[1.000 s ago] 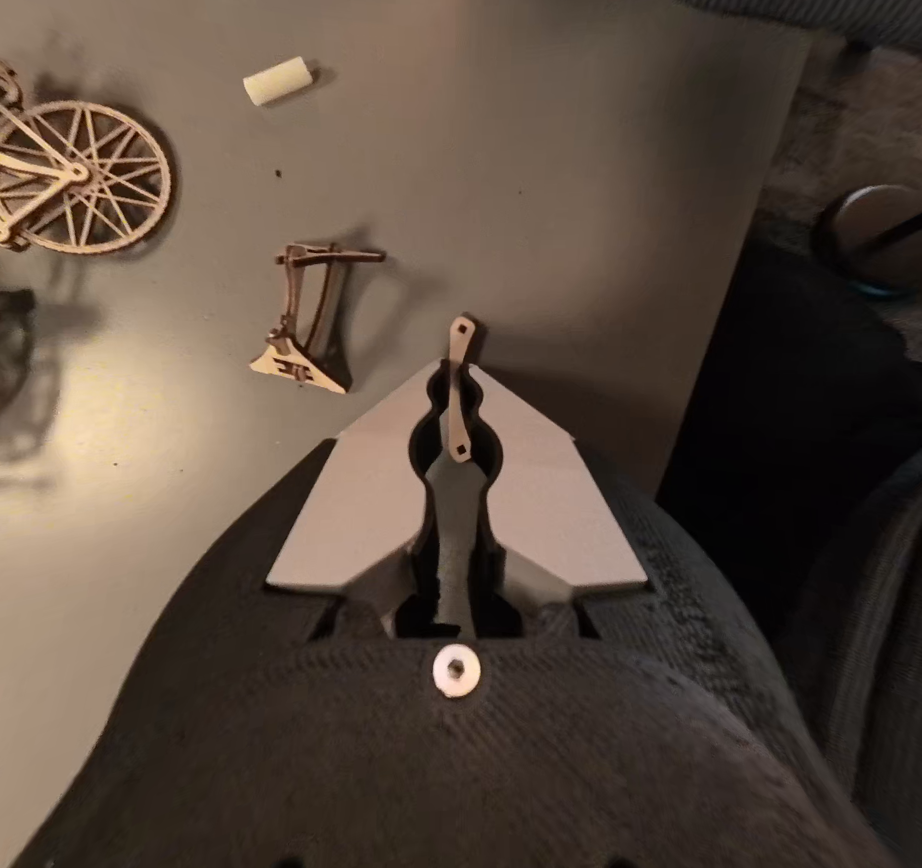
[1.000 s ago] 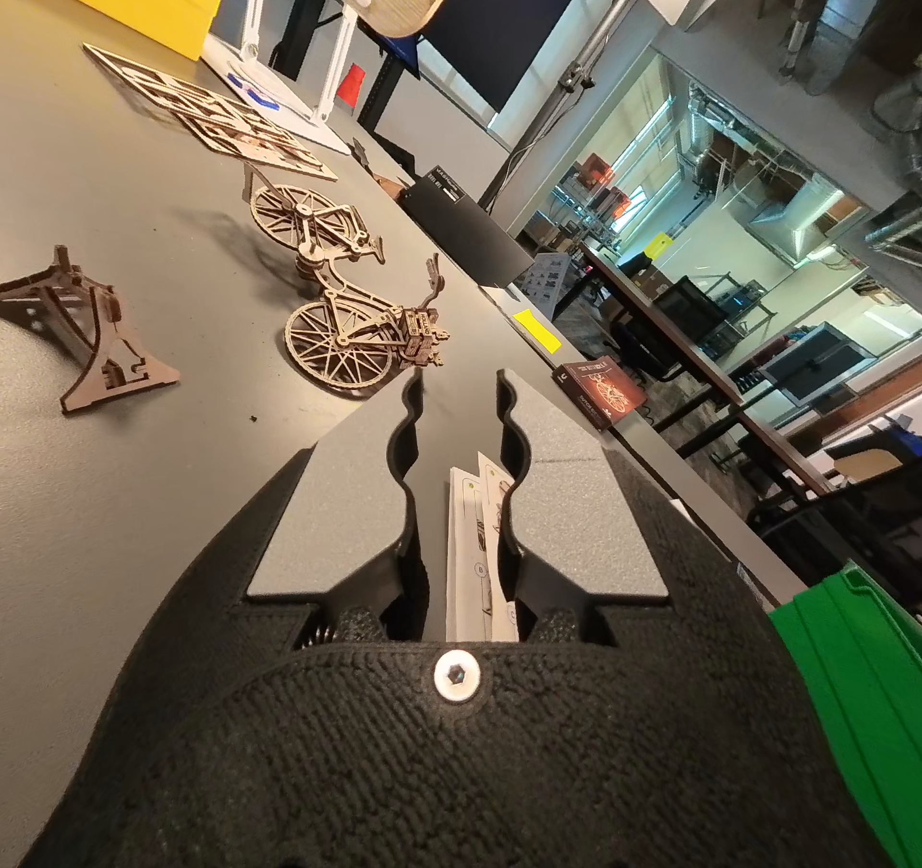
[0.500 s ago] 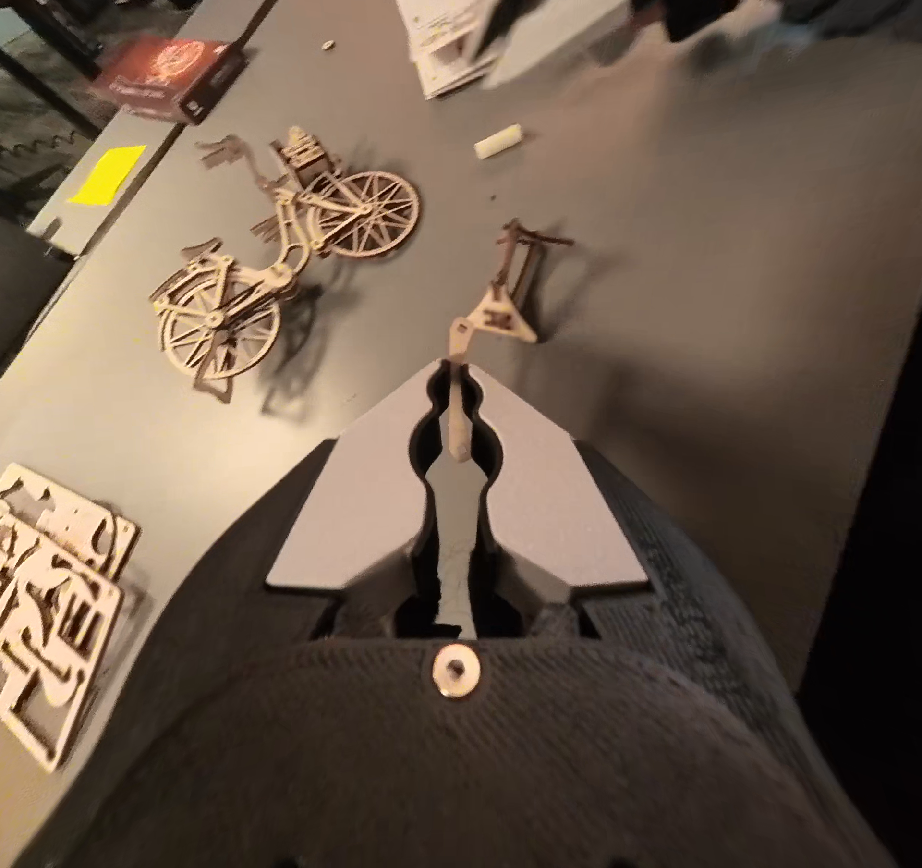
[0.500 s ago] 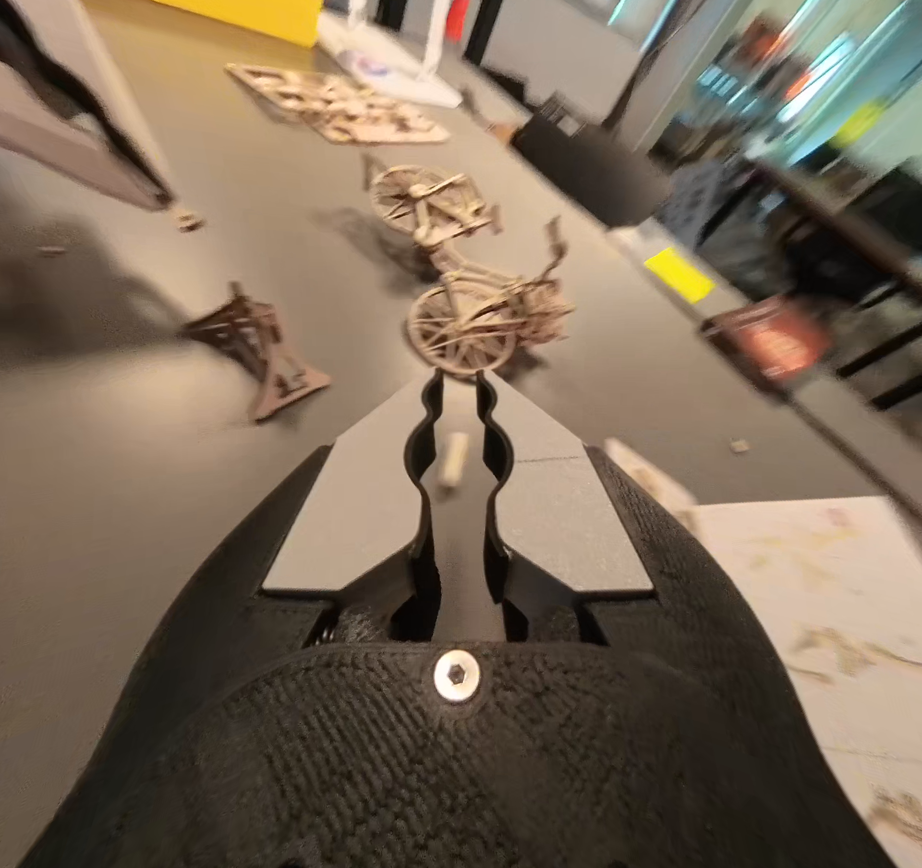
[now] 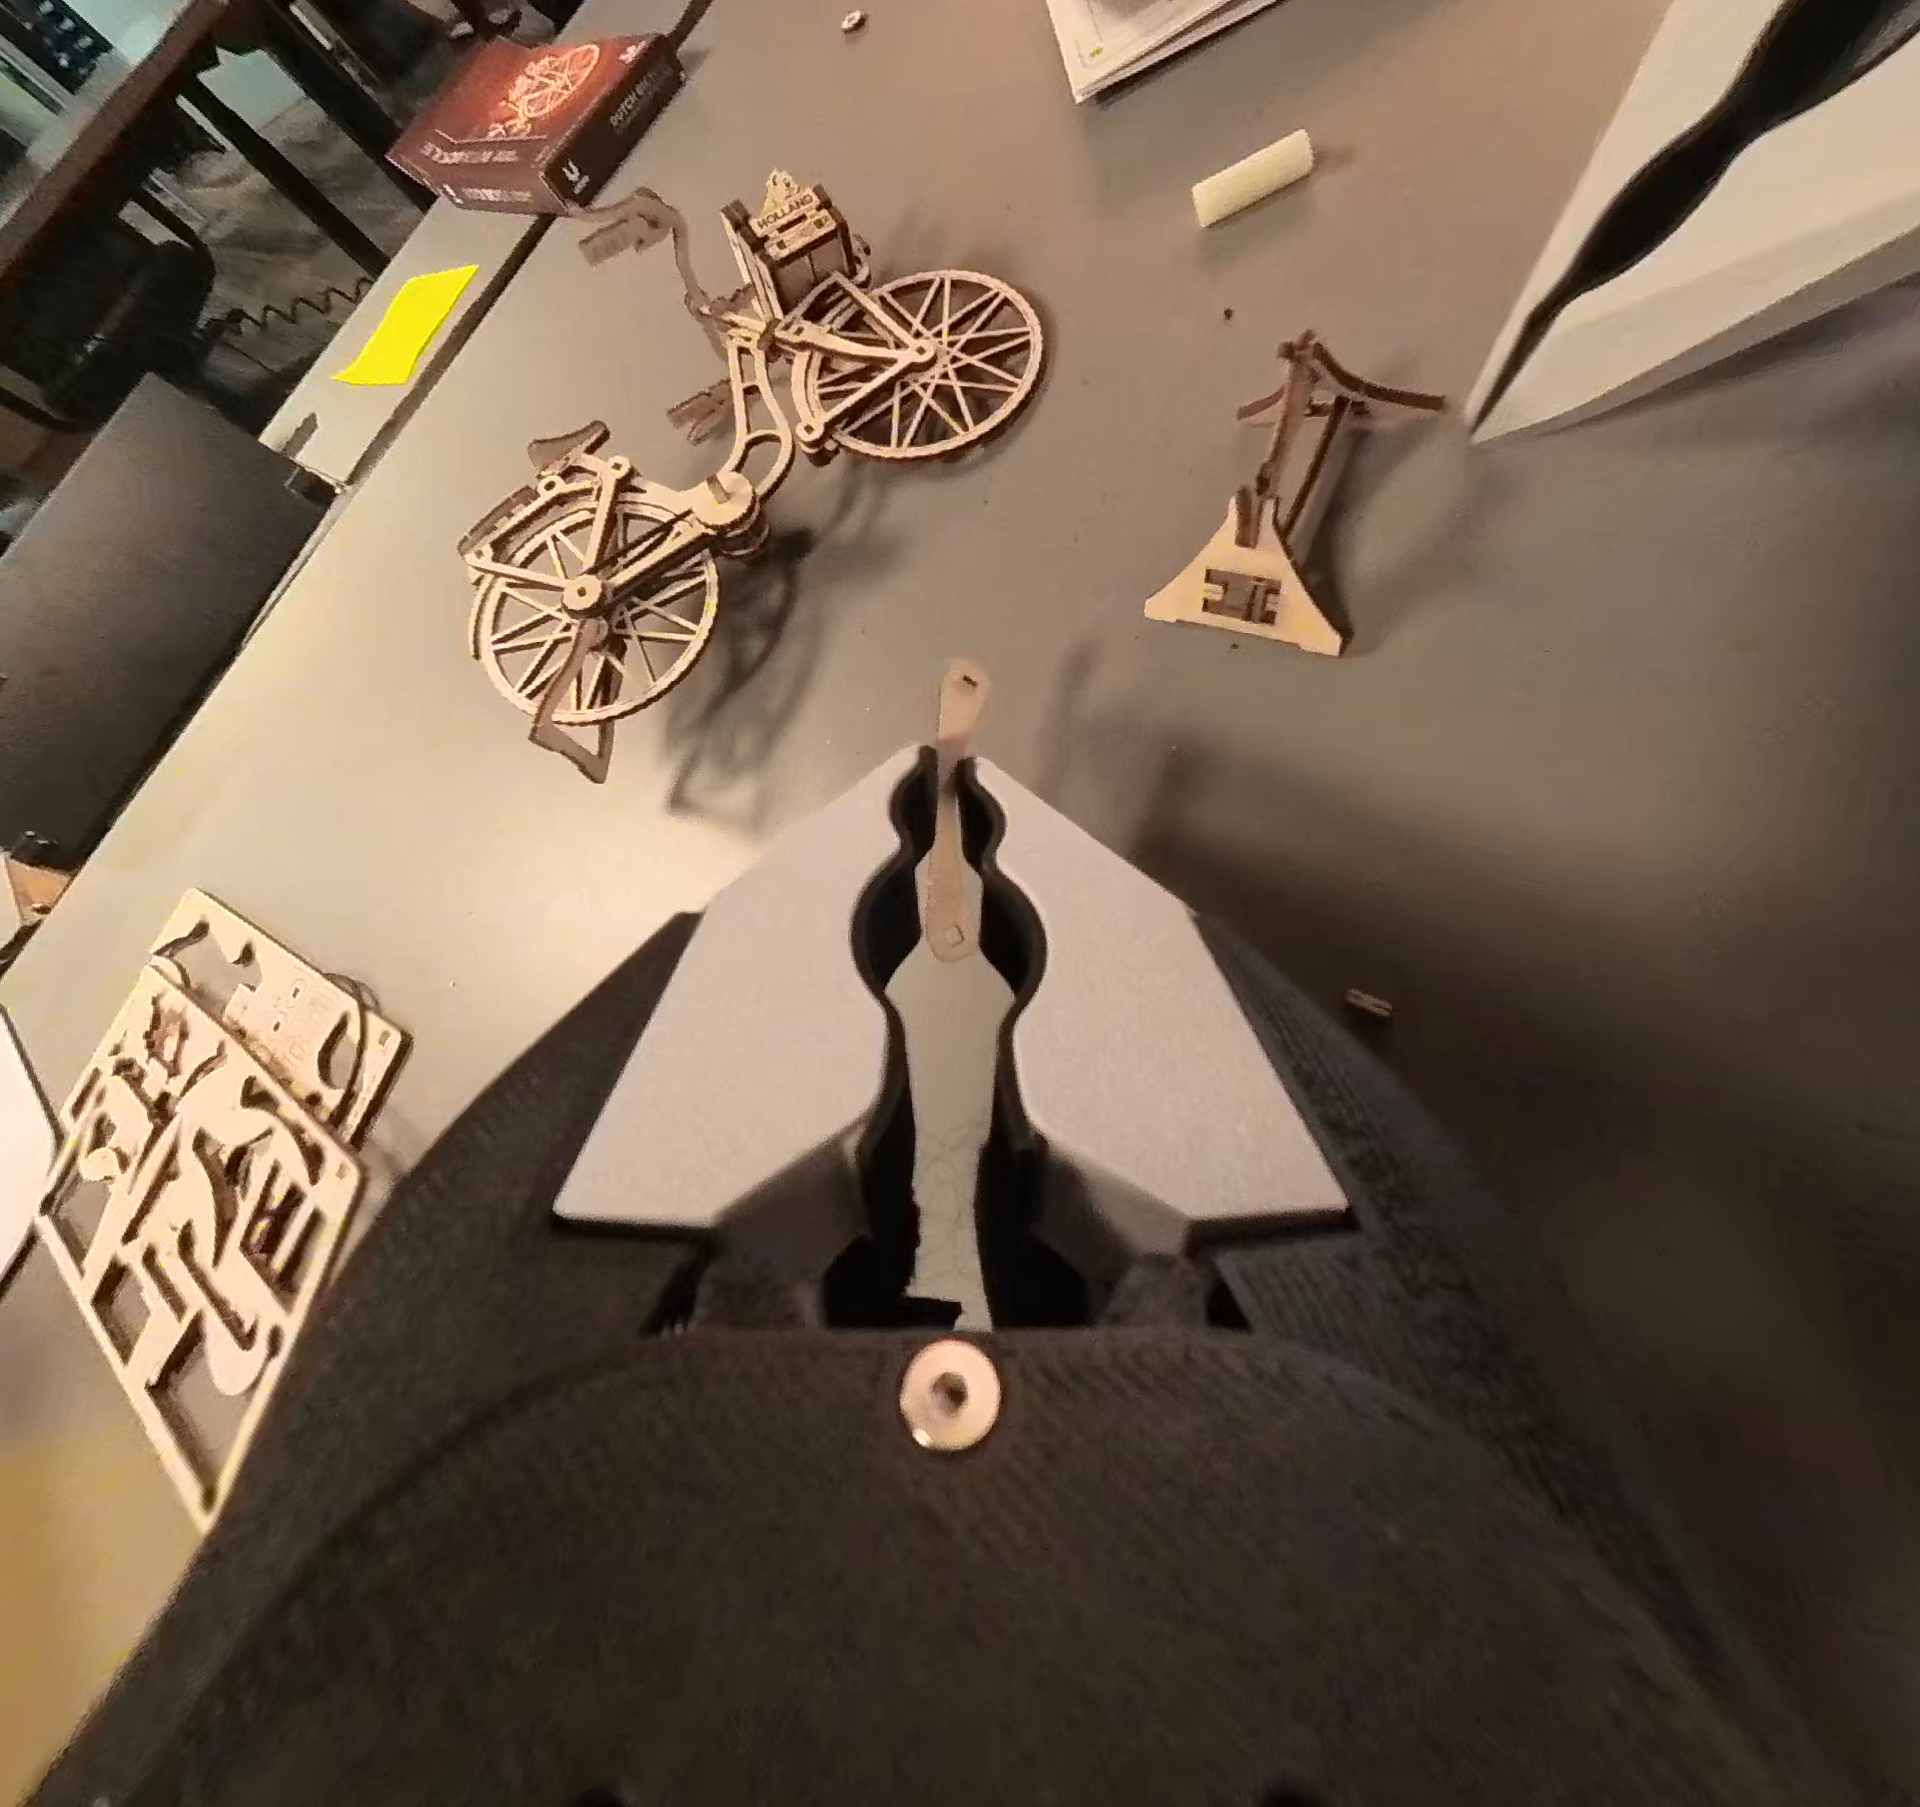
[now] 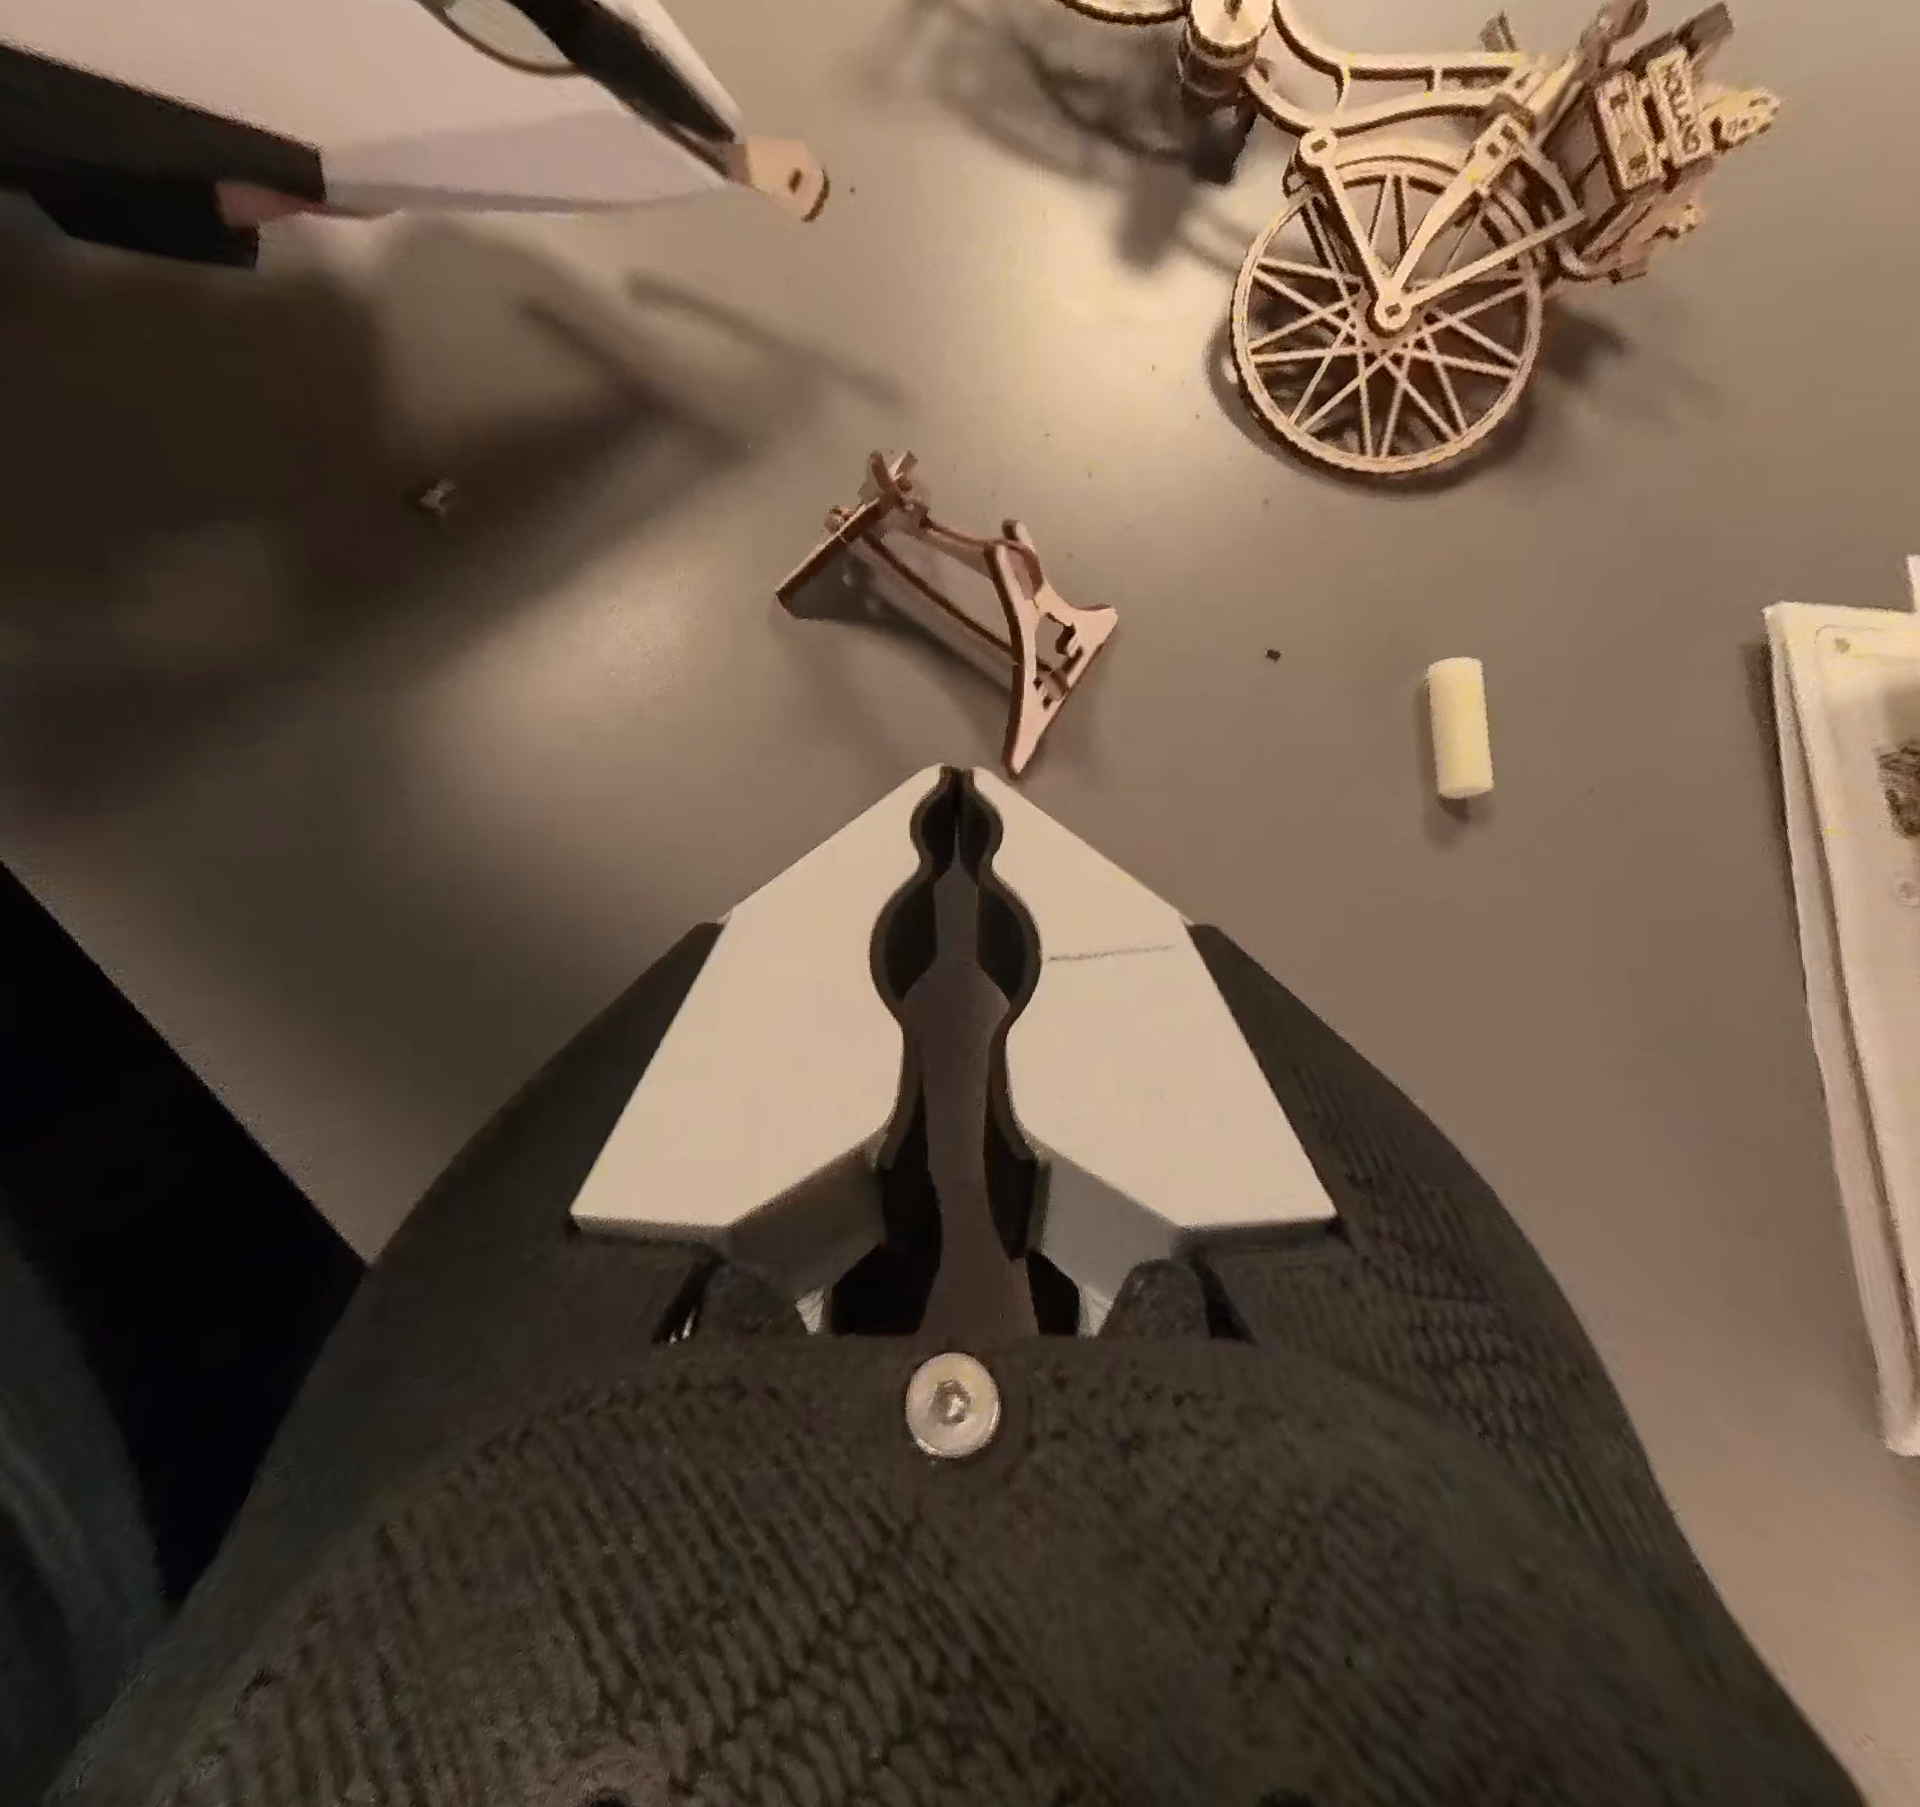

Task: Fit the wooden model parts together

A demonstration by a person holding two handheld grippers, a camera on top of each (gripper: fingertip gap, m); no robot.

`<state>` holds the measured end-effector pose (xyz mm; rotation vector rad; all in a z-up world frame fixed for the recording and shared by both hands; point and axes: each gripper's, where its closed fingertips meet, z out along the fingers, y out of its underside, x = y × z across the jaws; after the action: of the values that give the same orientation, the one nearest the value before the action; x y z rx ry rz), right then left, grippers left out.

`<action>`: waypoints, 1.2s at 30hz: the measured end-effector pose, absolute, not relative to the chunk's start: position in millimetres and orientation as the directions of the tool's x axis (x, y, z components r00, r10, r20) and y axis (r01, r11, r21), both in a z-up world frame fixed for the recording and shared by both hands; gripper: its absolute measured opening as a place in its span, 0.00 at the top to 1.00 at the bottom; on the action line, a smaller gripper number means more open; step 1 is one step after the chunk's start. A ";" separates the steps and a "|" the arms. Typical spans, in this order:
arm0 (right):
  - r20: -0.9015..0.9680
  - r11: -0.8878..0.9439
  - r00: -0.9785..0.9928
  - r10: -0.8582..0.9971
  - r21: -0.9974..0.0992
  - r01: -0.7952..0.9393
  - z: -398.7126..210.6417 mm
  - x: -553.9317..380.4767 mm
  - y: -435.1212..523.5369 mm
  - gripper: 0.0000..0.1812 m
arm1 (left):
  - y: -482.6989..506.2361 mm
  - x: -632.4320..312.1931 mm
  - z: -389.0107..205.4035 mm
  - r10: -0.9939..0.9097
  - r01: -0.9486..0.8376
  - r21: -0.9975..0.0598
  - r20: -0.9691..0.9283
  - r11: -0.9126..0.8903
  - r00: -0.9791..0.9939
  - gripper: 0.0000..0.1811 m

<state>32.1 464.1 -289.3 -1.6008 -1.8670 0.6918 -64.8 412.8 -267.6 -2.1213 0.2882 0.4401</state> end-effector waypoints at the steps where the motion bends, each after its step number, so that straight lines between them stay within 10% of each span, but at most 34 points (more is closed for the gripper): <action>1: 0.100 0.149 -0.111 0.989 -0.706 0.692 -289.4 32.6 464.3 1.00 | 413.1 -64.1 -269.7 -0.043 -0.359 -0.752 -0.404 -0.552 0.914 0.98; 36: 0.182 0.167 -0.059 0.981 -0.657 0.736 -290.0 32.6 464.7 1.00 | 414.4 -50.5 -270.3 -0.096 -0.348 -0.785 -0.350 -0.513 0.932 0.98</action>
<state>32.6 464.7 -290.0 -1.6237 -1.8514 0.5310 -50.5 414.4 -270.3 -2.1007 0.3158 0.3227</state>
